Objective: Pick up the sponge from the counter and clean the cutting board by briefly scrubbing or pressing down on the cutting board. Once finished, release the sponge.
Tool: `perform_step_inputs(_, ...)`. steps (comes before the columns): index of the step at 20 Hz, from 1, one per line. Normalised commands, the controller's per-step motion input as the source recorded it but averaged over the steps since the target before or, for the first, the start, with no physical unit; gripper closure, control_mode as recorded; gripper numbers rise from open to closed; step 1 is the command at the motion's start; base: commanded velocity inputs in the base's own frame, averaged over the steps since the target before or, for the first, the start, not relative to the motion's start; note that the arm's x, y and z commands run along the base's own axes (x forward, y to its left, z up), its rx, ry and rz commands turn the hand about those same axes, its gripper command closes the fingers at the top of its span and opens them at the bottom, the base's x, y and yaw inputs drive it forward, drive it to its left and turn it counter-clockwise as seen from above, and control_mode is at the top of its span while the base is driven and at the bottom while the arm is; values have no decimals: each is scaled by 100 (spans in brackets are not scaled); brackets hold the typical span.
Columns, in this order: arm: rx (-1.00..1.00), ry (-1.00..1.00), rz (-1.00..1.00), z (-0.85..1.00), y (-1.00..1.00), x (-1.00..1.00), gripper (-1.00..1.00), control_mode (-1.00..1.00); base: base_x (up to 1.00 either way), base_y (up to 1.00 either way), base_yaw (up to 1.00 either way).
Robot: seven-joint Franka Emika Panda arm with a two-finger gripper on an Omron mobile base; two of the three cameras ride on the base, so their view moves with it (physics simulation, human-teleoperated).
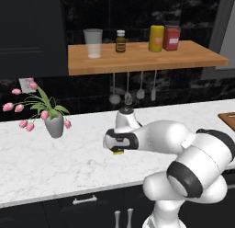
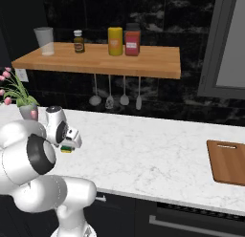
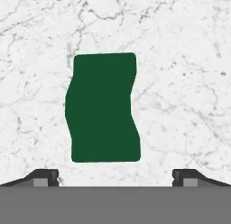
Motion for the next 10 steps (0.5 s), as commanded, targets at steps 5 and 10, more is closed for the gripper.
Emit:
perform_step_inputs(5, 0, 0, 0, -22, 9, 14, -100, -100, 0, 0, 0)
perform_step_inputs(10, 0, 0, 0, -16, 6, 16, -100, -100, 0, 0, 0)
